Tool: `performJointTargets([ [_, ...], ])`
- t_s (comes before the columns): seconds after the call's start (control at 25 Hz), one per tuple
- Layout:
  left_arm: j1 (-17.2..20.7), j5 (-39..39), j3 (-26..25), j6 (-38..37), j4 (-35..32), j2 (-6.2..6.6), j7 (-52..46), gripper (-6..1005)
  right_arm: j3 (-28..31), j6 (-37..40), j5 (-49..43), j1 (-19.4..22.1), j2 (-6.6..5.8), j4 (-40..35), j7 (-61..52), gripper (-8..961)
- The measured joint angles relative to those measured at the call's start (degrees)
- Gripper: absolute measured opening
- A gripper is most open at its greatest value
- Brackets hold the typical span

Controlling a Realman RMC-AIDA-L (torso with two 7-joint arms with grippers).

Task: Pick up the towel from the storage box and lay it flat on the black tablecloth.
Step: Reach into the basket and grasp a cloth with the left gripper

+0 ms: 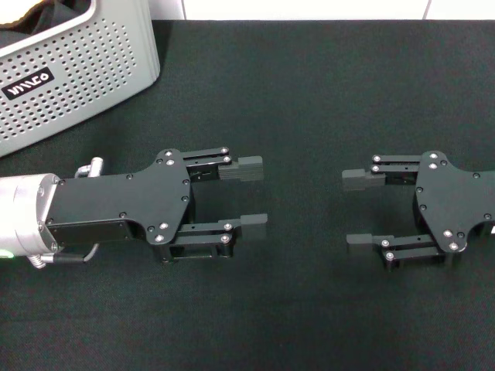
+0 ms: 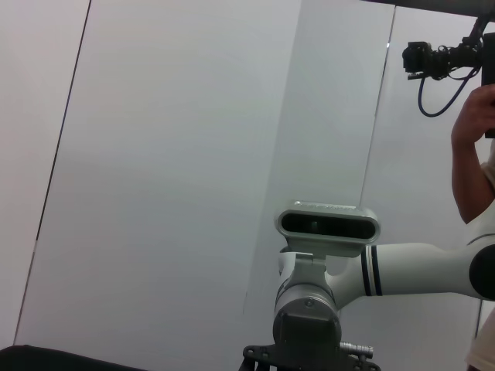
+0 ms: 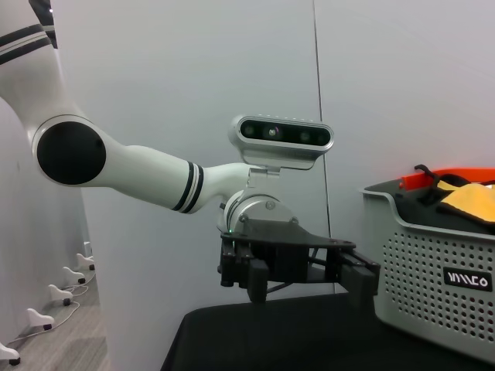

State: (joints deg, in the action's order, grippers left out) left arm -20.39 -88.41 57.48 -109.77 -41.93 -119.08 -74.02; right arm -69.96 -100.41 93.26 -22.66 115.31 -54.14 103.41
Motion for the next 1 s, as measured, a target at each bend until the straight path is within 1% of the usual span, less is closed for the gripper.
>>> performJointTargets([
  [0.52,0.0,-0.2,-0.2,0.1,0.2,0.00,0.1,683,0.0,0.0,0.1,0.3,-0.09,-0.1,0.2,722],
  [0.64,0.0,0.1,-1.9,0.6,0.2,-0.01,0.1,683,0.0,0.1,0.2,0.3,-0.09,-0.2,0.3,722],
  [0.76,-0.4,0.5,-8.5,0.8,0.0,-0.26,-0.4,683,0.0,0.2,0.4,0.3,-0.09,-0.2,0.3,723],
  [0.84,-0.7,1.6,-14.6,1.4,0.1,-0.45,-1.0,683,0.0,0.2,0.4,0.3,-0.06,-0.2,0.4,723],
  [0.88,-0.7,2.7,-17.6,2.3,0.2,-0.54,-1.1,683,0.0,0.2,0.4,0.3,-0.03,-0.1,0.4,723],
  [1.0,-0.5,6.3,-22.8,7.1,0.3,-0.59,-1.2,682,0.1,0.3,0.4,0.5,-0.01,0.1,0.5,723],
])
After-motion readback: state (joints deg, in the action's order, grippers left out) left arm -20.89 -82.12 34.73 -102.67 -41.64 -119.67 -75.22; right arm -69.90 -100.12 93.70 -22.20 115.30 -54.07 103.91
